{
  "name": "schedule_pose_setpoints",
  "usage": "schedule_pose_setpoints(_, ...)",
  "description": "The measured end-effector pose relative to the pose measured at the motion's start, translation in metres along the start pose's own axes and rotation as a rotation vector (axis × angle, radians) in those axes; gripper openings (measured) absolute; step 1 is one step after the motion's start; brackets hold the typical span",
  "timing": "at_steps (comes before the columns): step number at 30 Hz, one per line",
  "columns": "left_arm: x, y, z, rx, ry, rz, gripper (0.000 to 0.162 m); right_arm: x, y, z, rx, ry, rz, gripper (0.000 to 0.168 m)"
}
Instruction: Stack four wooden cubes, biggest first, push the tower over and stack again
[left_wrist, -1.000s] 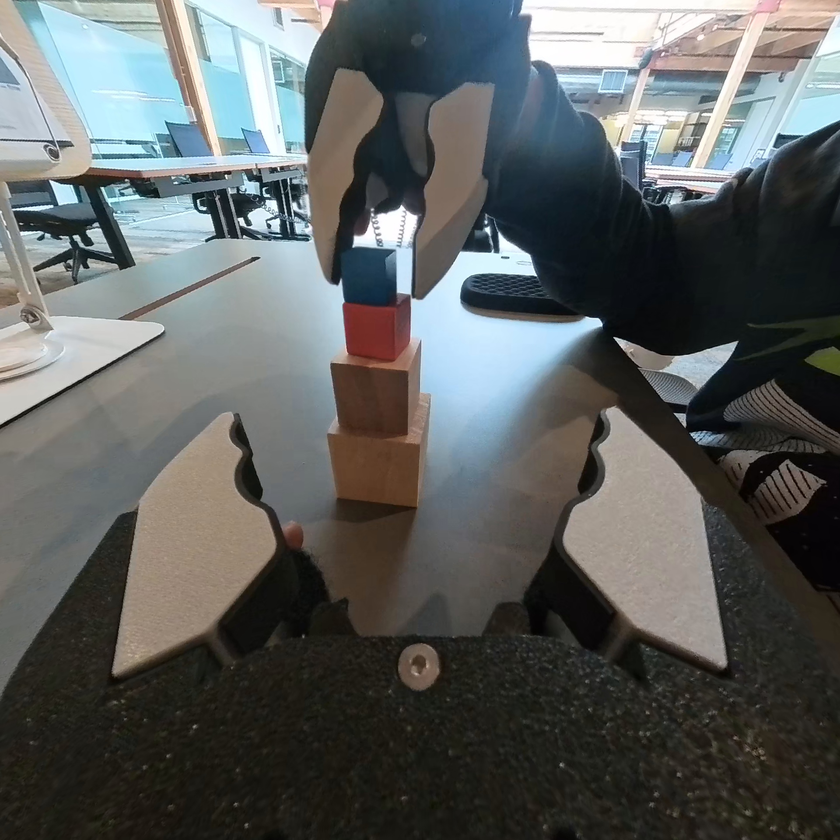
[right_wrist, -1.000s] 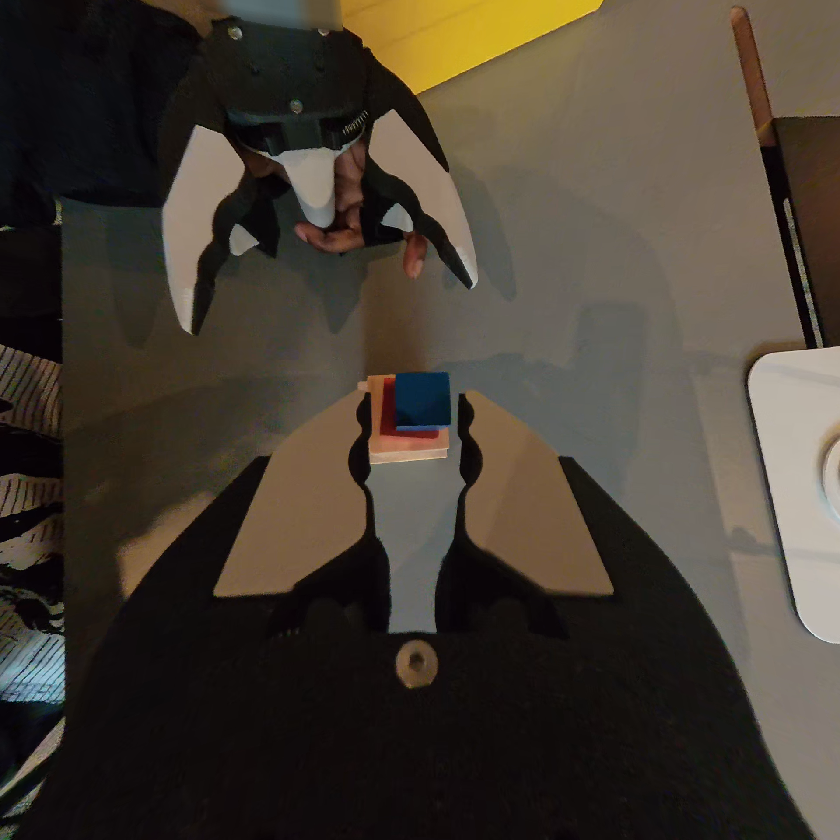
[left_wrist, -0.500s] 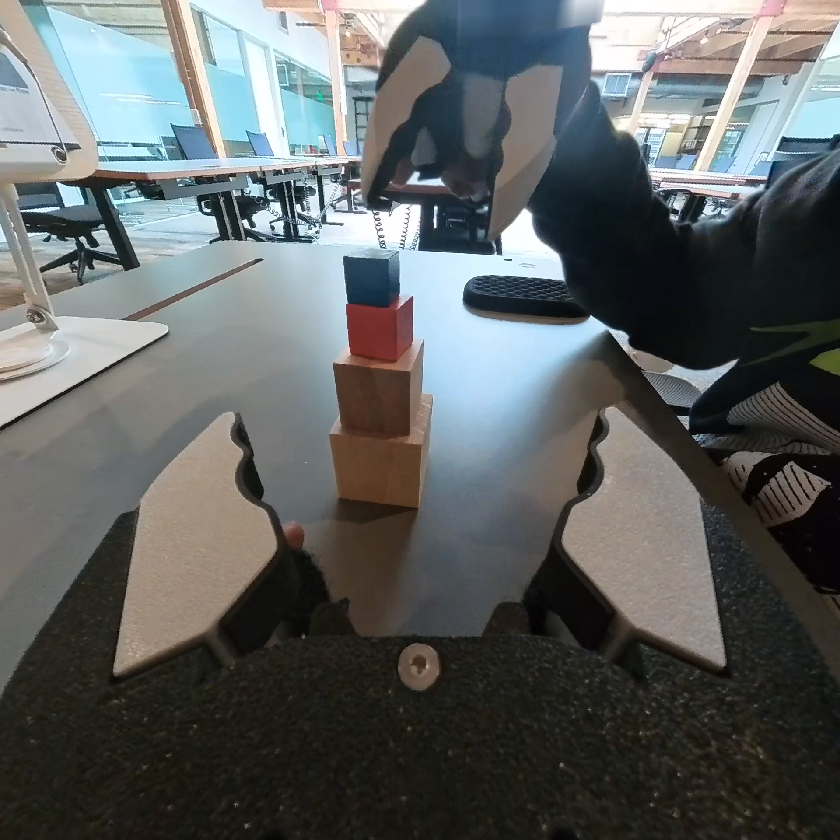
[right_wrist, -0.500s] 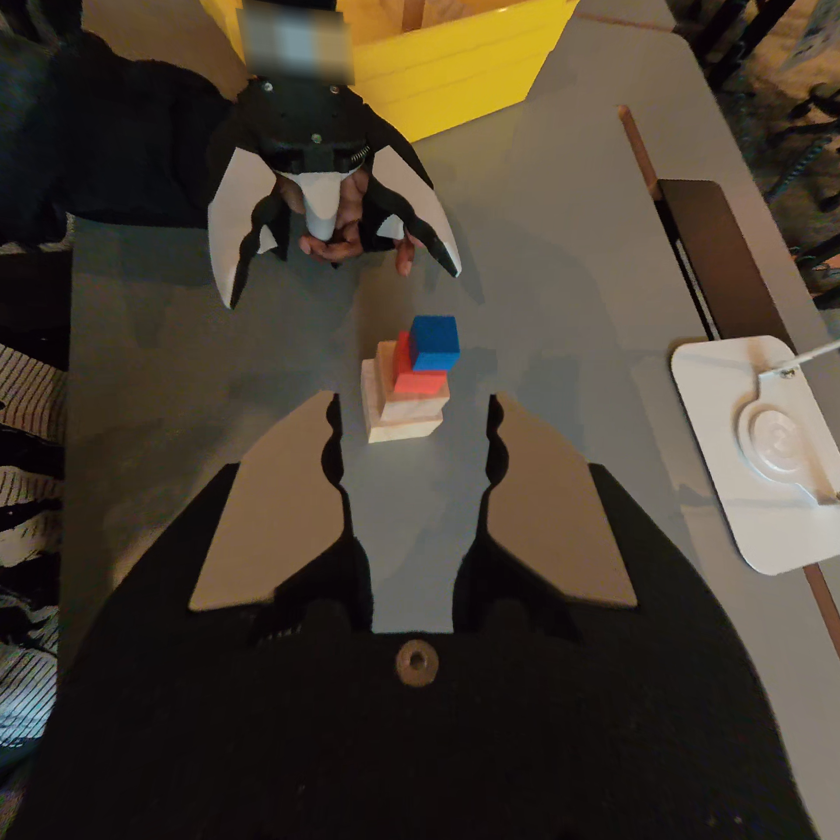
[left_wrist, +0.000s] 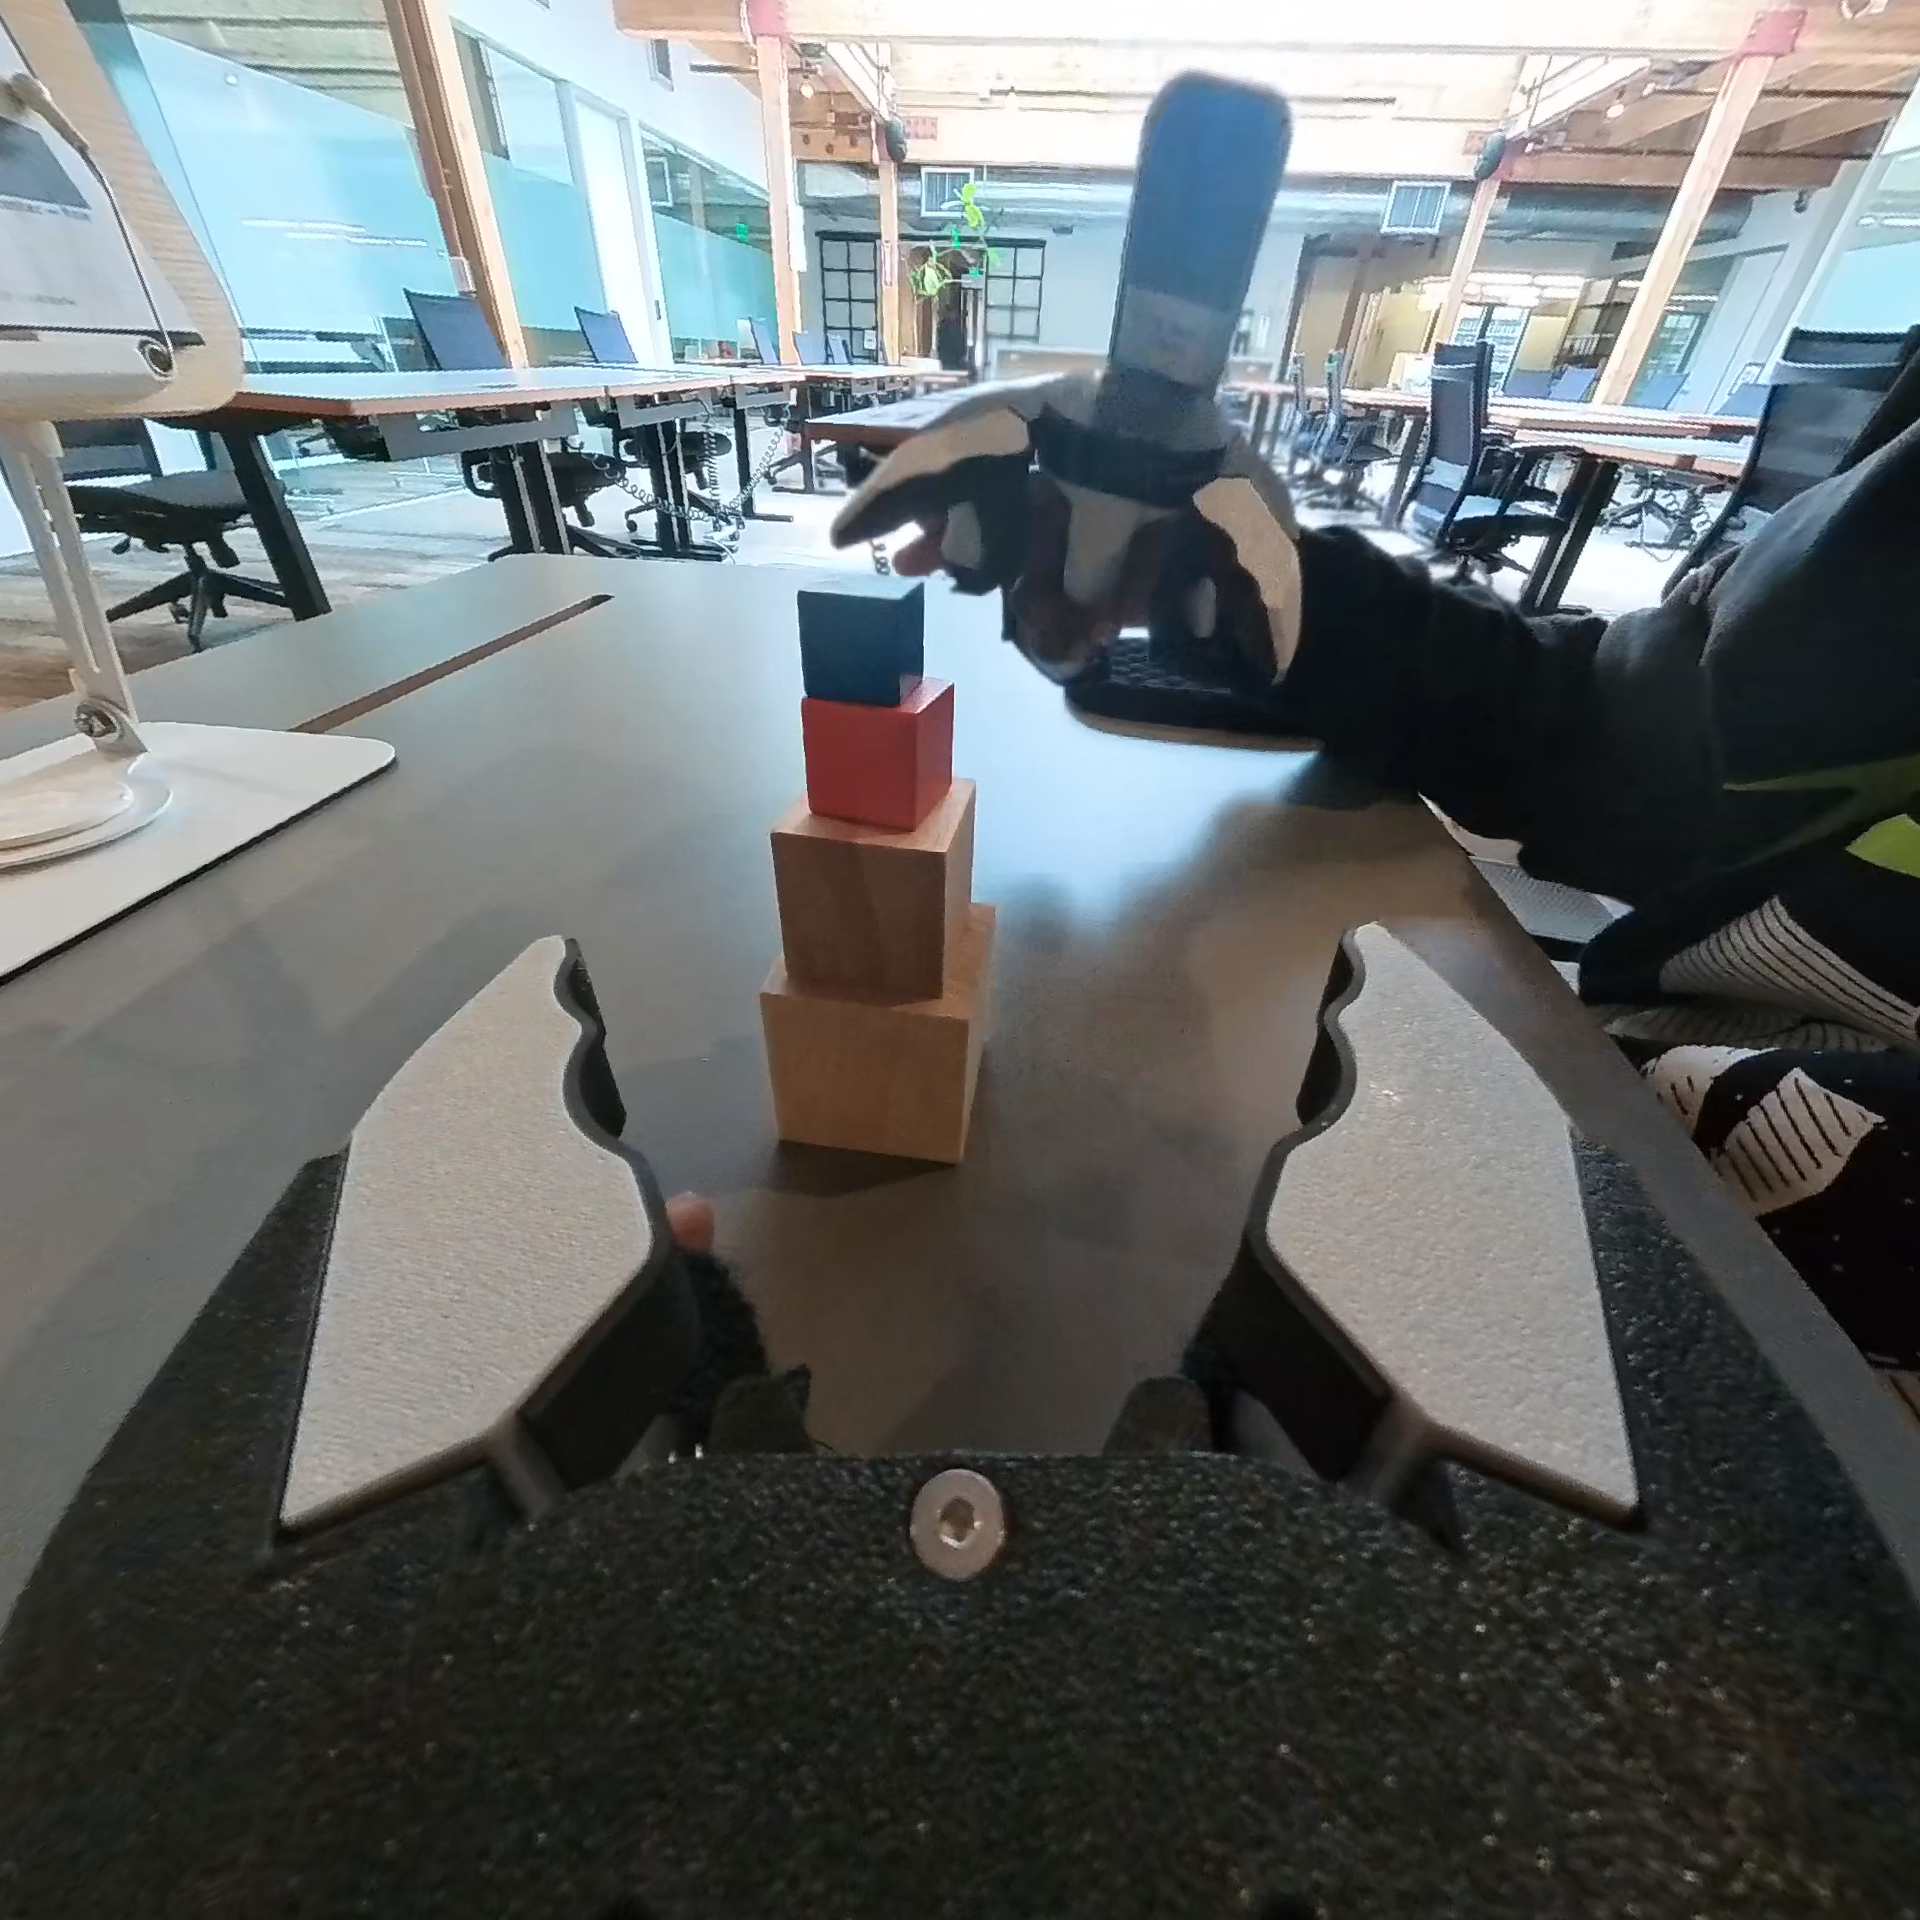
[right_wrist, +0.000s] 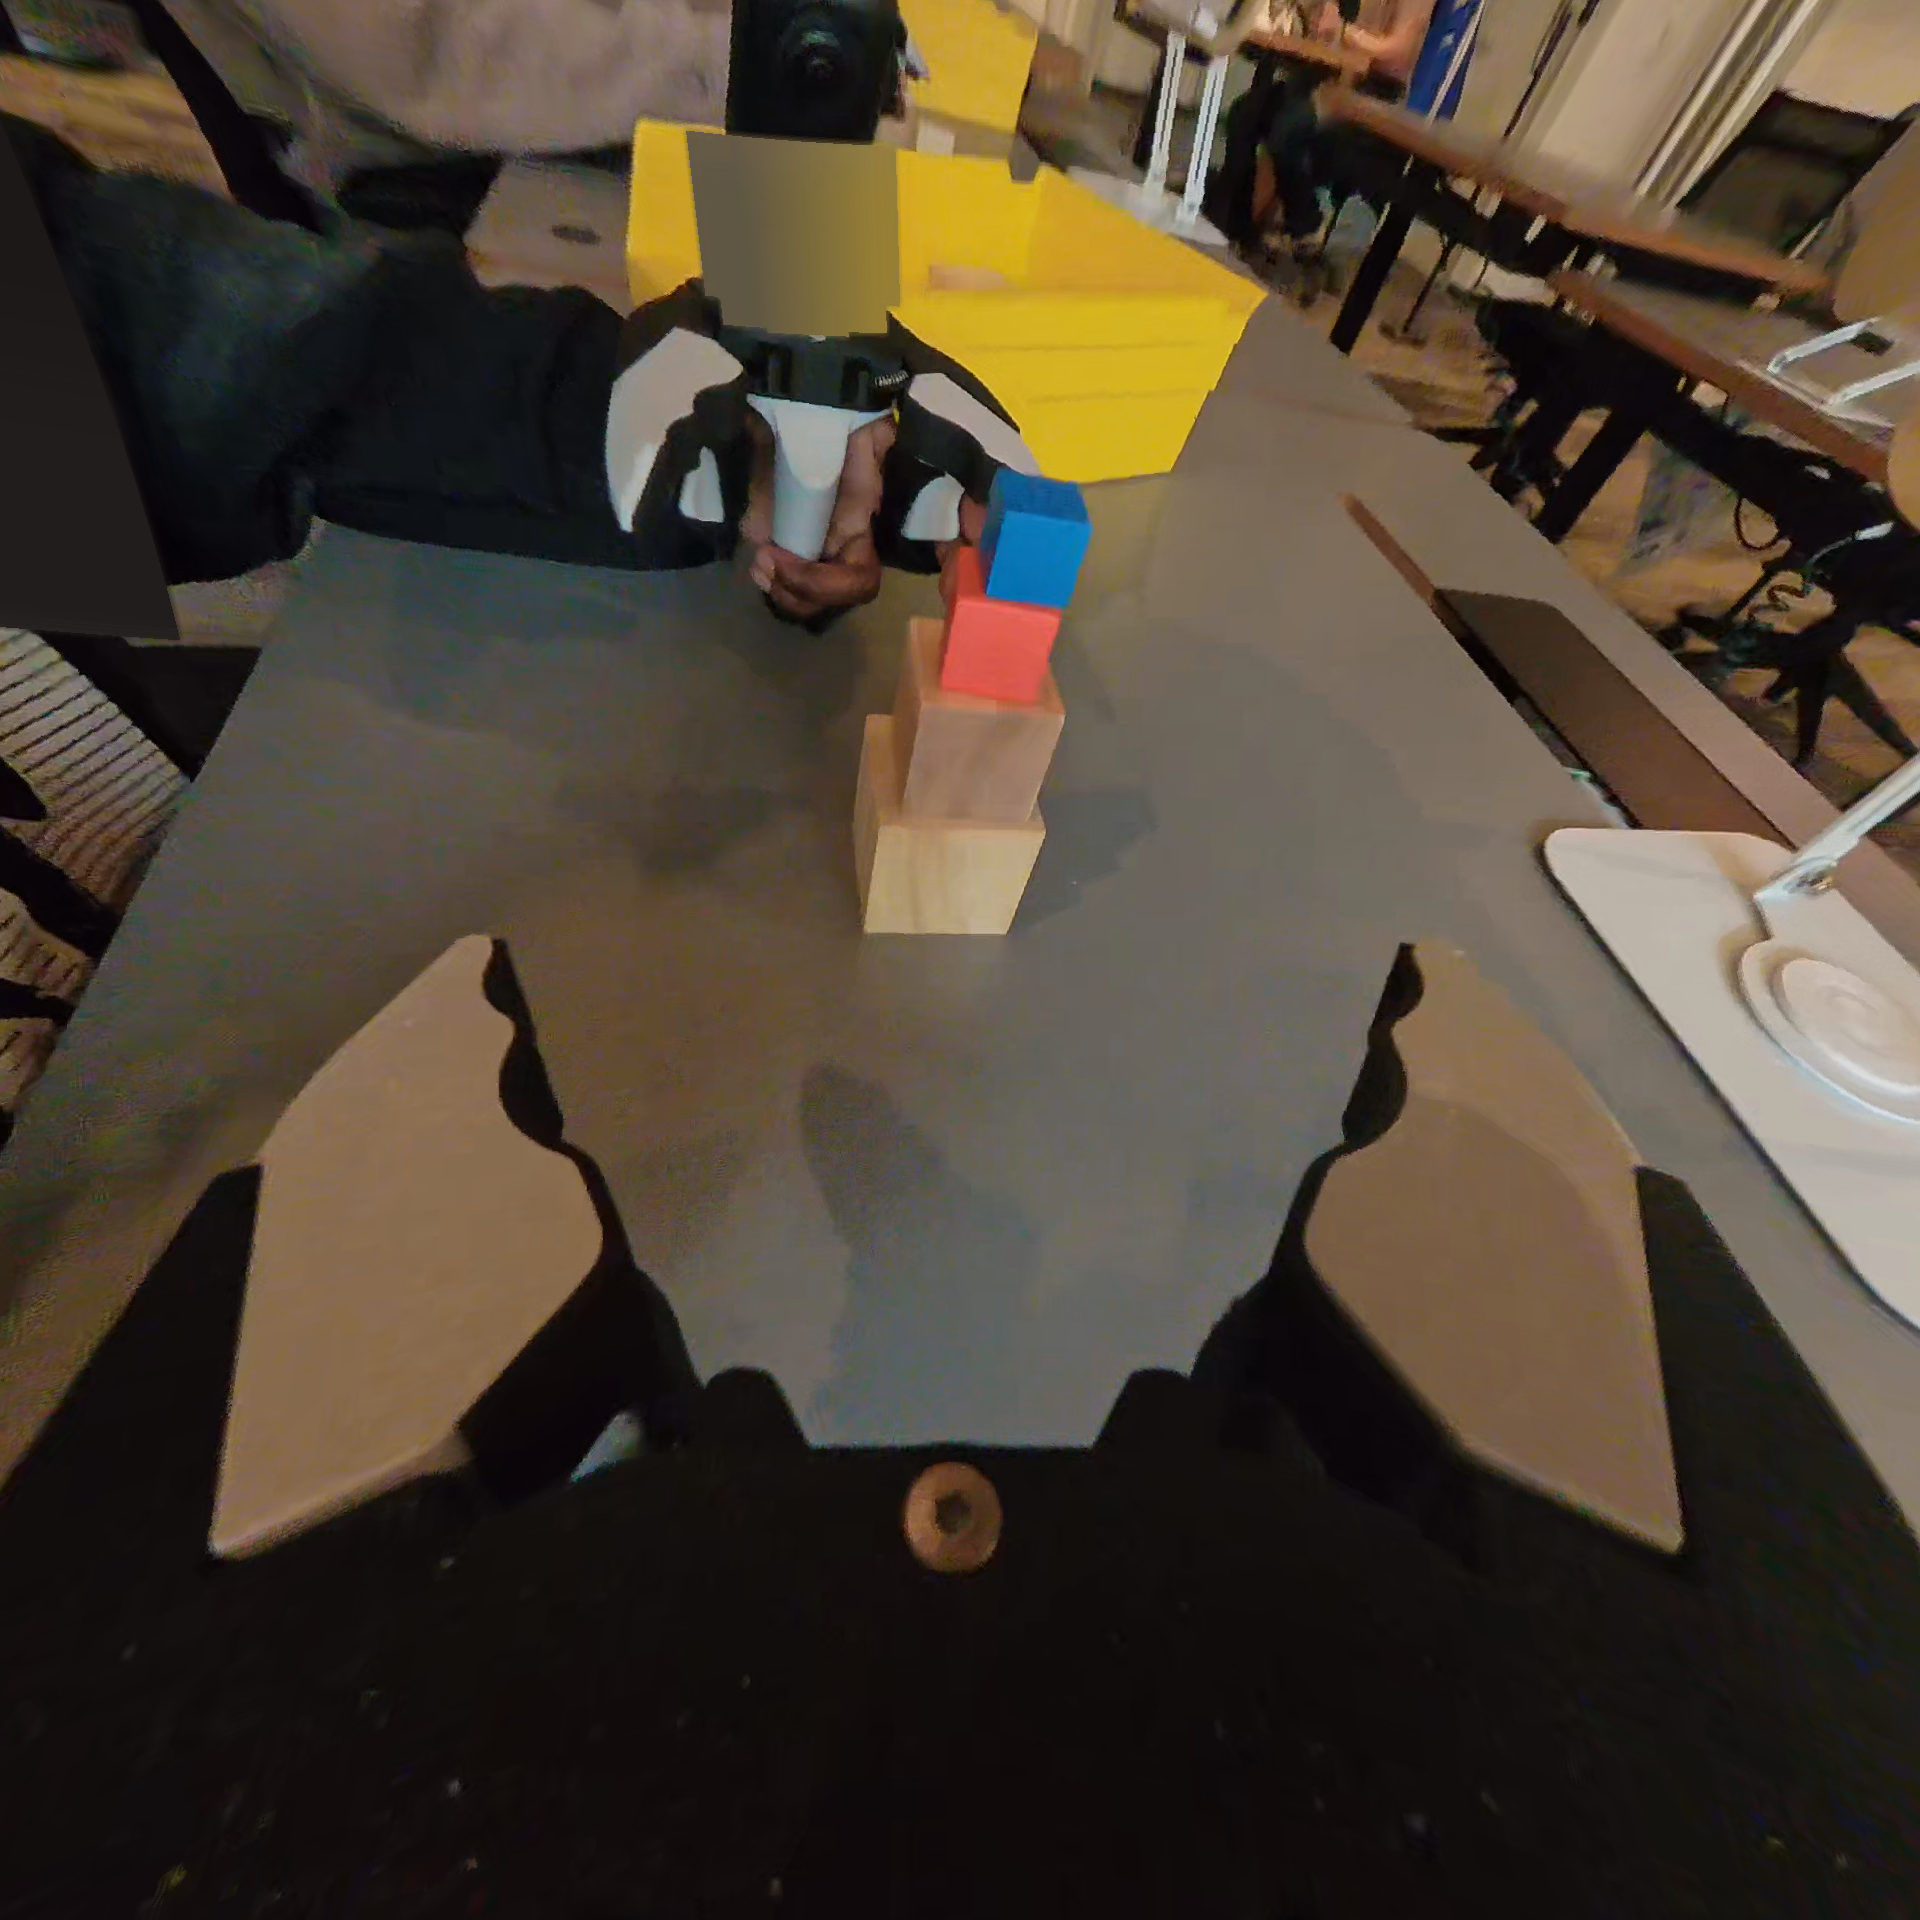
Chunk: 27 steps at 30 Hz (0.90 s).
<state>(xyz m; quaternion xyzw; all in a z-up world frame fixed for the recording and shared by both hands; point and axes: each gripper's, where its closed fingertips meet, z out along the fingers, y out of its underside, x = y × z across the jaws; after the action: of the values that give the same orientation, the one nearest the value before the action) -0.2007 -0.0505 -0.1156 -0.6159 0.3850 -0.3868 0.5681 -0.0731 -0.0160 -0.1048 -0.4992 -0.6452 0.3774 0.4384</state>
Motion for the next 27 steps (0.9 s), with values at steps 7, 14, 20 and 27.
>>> schedule_pose_setpoints(7, 0.0, 0.0, 0.0, 0.003, 0.0, 0.0, 0.124, 0.007, 0.006, -0.035, 0.239, 0.021, 0.117, 0.147)
schedule_pose_setpoints(14, -0.001, 0.0, 0.0, 0.004, 0.002, -0.004, 0.122, 0.016, 0.001, -0.092, 0.17, 0.174, 0.085, 0.147)
schedule_pose_setpoints(20, 0.0, 0.0, 0.001, -0.001, 0.001, 0.0, 0.121, 0.005, 0.038, -0.129, 0.203, 0.167, 0.15, 0.14)
schedule_pose_setpoints(27, -0.001, 0.0, 0.0, 0.003, 0.002, -0.002, 0.118, 0.001, 0.042, -0.14, 0.305, 0.184, 0.138, 0.126)
